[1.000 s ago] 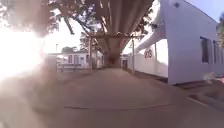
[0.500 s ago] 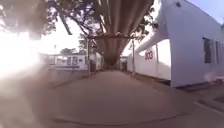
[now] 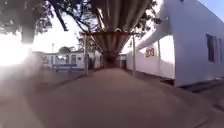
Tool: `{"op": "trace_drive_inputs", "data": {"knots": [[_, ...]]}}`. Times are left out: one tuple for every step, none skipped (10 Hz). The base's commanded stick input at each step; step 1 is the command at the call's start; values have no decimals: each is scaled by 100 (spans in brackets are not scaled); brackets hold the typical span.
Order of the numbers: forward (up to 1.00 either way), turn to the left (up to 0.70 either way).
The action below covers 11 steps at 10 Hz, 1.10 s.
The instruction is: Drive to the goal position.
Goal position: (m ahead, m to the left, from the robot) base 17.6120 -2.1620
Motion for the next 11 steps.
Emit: {"op": "trace_drive_inputs", "data": {"knots": [[70, 0], [70, 0], [70, 0], [70, 0], [70, 0], [70, 0], [70, 0], [70, 0], [70, 0], [70, 0], [70, 0]]}}
